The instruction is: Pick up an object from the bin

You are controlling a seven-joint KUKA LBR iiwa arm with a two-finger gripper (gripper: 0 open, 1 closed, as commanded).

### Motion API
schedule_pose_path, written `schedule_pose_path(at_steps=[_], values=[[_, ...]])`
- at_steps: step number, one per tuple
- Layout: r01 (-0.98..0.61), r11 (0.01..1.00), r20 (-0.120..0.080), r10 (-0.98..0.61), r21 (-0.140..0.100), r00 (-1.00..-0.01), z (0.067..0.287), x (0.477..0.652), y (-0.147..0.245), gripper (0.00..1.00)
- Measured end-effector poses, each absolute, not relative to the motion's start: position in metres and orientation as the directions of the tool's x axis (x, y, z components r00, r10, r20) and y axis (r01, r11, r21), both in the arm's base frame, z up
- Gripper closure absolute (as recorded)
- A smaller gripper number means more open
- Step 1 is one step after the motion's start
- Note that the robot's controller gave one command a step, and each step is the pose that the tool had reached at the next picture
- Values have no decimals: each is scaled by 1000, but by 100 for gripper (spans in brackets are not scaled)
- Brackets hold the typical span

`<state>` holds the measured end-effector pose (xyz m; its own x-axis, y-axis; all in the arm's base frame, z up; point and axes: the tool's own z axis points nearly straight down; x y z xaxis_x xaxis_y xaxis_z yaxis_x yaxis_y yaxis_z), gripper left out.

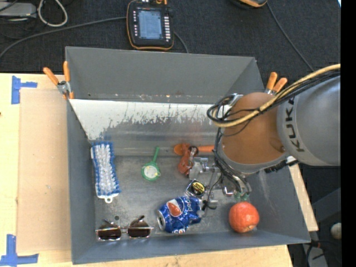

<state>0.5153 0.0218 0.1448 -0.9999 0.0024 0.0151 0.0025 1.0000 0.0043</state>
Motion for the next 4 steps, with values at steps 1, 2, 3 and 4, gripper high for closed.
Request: schedule_pose_path(at_steps=[1,2,3,4], values=[[-76,997,11,-76,3,-997,252,508,18,0],[-75,997,13,-75,5,-997,182,492,15,0],[-83,997,7,-84,4,-996,172,492,31,0],[-137,991,11,-137,5,-991,87,474,29,0]])
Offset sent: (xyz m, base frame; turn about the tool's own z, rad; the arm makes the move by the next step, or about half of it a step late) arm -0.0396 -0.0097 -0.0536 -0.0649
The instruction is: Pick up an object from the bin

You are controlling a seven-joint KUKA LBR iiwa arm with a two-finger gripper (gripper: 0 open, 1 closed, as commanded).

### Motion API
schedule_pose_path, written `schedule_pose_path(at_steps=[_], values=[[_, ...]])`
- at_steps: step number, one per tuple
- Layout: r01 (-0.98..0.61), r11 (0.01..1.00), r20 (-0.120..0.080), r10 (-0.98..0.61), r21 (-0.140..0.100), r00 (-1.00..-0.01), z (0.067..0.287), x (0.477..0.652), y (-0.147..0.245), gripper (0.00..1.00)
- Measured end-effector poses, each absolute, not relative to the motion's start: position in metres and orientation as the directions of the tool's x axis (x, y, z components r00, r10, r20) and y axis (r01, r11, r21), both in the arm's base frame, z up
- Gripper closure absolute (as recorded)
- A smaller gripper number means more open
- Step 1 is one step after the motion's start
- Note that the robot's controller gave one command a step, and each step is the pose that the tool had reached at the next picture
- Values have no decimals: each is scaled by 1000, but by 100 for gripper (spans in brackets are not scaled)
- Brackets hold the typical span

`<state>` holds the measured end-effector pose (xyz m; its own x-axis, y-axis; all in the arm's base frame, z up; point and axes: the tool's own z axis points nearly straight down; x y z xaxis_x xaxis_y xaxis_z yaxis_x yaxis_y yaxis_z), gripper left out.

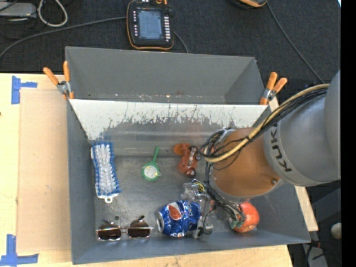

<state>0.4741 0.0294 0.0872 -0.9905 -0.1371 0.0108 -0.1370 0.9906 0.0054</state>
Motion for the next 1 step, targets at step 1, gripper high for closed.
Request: schedule_pose_path(at_steps=[1], values=[[-107,994,5,-107,5,-994,119,491,43,0]])
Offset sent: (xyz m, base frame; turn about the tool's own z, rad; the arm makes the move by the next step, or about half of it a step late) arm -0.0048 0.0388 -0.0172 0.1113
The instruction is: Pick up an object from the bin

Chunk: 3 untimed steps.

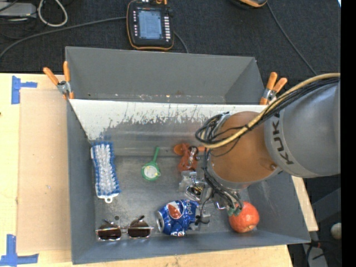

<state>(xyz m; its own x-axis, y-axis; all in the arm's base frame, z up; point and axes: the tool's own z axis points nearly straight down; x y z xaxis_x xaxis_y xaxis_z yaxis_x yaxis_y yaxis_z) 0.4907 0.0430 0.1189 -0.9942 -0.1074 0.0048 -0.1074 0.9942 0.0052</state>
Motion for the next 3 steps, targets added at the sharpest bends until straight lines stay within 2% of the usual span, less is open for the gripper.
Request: schedule_pose_path(at_steps=[1,2,3], values=[[-40,999,1,-40,5,-999,83,475,63,0],[-67,998,-9,-67,5,-998,112,483,64,100],[-67,998,-9,-67,5,-998,112,483,64,100]])
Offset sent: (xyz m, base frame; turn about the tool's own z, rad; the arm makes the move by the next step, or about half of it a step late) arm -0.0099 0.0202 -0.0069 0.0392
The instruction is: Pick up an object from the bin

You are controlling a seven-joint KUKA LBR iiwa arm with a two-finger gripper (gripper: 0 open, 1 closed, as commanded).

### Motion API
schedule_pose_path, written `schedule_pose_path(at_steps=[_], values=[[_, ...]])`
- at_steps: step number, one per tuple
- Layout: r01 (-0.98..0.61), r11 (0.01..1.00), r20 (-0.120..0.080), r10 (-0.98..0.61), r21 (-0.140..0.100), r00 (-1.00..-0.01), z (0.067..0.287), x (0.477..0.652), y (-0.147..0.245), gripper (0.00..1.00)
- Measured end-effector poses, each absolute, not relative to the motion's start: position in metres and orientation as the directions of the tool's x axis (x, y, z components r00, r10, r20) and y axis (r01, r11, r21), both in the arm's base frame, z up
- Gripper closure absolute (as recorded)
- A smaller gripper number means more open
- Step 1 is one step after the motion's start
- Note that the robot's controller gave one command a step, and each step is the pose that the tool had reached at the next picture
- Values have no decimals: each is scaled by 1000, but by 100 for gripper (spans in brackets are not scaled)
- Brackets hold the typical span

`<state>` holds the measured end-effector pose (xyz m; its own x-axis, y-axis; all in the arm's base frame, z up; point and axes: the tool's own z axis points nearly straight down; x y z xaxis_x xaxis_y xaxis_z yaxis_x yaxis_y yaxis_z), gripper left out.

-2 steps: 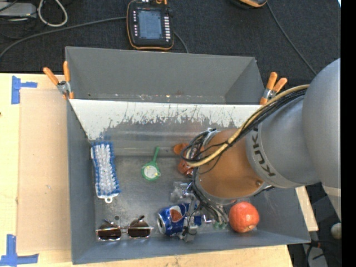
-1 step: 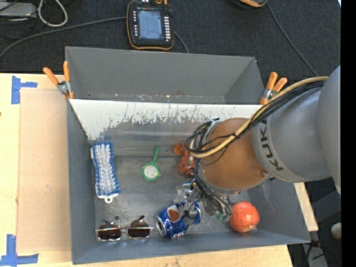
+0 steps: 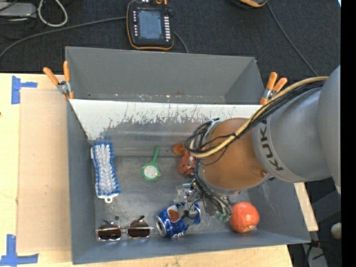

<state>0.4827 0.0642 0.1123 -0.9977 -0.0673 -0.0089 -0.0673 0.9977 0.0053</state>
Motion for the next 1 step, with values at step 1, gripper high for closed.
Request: schedule_pose_path(at_steps=[1], values=[[-43,999,-8,-42,6,-999,207,479,62,100]])
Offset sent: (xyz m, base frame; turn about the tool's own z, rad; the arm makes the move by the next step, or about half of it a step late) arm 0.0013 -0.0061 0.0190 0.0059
